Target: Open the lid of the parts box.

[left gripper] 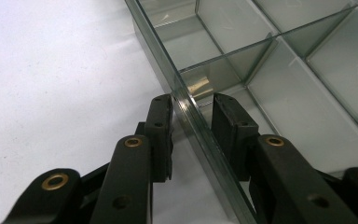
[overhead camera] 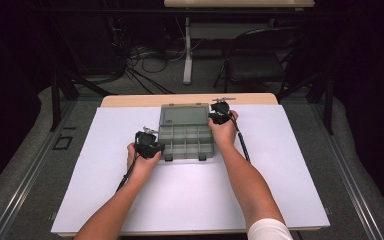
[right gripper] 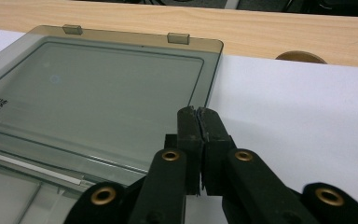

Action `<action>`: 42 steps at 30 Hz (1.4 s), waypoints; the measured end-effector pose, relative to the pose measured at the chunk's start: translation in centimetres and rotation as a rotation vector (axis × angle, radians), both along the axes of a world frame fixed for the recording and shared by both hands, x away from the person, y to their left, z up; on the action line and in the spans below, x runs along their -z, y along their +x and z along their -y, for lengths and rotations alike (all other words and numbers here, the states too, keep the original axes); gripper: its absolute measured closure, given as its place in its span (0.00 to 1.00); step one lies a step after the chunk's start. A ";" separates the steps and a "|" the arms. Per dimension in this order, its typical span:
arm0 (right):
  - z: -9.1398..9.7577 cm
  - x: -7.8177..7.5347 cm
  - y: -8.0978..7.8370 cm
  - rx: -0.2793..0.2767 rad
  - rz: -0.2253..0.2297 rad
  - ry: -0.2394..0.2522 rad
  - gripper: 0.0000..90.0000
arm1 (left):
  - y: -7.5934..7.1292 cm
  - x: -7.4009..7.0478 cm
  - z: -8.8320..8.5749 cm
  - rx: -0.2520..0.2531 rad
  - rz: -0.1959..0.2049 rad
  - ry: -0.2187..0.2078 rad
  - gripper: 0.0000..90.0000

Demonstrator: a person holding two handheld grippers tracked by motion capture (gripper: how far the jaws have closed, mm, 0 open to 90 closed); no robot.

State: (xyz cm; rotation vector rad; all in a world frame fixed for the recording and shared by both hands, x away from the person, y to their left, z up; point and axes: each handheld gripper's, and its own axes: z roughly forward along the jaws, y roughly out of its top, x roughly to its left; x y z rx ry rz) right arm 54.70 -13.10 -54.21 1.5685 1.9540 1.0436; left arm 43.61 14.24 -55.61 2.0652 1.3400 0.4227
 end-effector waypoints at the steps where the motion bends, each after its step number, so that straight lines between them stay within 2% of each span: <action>1: 0.0 0.0 0.0 -0.004 0.004 -0.004 0.95 | 0.0 0.0 0.0 -0.001 0.001 -0.002 0.76; 3: -0.1 -0.1 -0.2 -0.011 0.020 -0.005 0.85 | 0.0 0.0 0.0 -0.001 0.002 -0.002 0.77; 4: -0.2 -0.4 -0.3 -0.018 0.029 0.012 0.75 | 0.0 0.0 0.0 0.000 0.002 -0.002 0.77; 6: -0.4 -0.9 -0.6 -0.034 0.034 0.022 0.66 | 0.0 0.0 0.0 0.000 0.003 -0.003 0.76; 7: -0.4 -0.9 -0.6 -0.034 0.034 0.022 0.66 | 0.0 0.0 0.0 -0.001 0.003 -0.004 0.76; 8: -0.5 -1.0 -0.7 -0.046 0.054 0.017 0.63 | 0.0 0.0 0.0 -0.001 0.004 -0.004 0.76; 11: -0.8 -1.9 -1.2 -0.079 0.070 0.019 0.53 | 0.0 0.0 0.0 -0.005 0.003 -0.007 0.76; 13: -0.9 -2.1 -1.4 -0.080 0.064 0.013 0.52 | 0.0 0.1 0.0 -0.006 0.004 -0.009 0.76; 17: -0.9 -2.9 -2.1 -0.107 0.085 -0.017 0.47 | 0.1 0.0 -0.1 0.005 -0.007 -0.024 0.74; 19: -0.7 -3.3 -2.5 -0.115 0.092 -0.023 0.44 | 0.2 0.0 -0.2 0.014 -0.011 -0.032 0.70; 21: -0.5 -3.7 -2.9 -0.122 0.097 -0.026 0.43 | 0.2 -0.1 -0.3 0.013 -0.009 -0.017 0.62; 22: -0.5 -3.9 -3.2 -0.132 0.099 -0.037 0.40 | 0.2 -0.2 -0.4 0.010 -0.009 -0.026 0.55; 27: -0.4 -4.6 -4.2 -0.151 0.112 -0.066 0.37 | 0.0 -1.3 -1.1 0.028 0.026 -0.049 0.46; 29: -0.3 -5.2 -5.0 -0.163 0.137 -0.074 0.33 | -0.3 -1.9 -1.3 0.040 0.045 -0.050 0.42; 30: -0.3 -5.2 -5.0 -0.163 0.137 -0.074 0.33 | -0.5 -2.2 -1.4 0.045 0.057 -0.058 0.42; 31: -0.2 -5.6 -5.7 -0.180 0.148 -0.071 0.30 | -0.6 -2.6 -1.6 0.059 0.057 -0.062 0.42; 32: -0.2 -5.6 -5.7 -0.180 0.148 -0.071 0.30 | -0.7 -2.9 -1.7 0.077 0.079 -0.062 0.42; 35: 0.1 -6.2 -6.7 -0.199 0.155 -0.041 0.27 | -1.2 -3.7 -2.0 0.082 0.082 -0.096 0.41; 38: 0.5 -6.8 -8.0 -0.216 0.168 -0.047 0.24 | -1.7 -4.6 -2.4 0.110 0.072 -0.157 0.40; 40: 0.9 -7.3 -8.9 -0.233 0.181 -0.041 0.21 | -2.2 -5.3 -2.6 0.140 0.091 -0.160 0.39; 42: 1.3 -7.7 -10.0 -0.247 0.194 -0.040 0.20 | -2.7 -5.9 -2.8 0.161 0.099 -0.174 0.35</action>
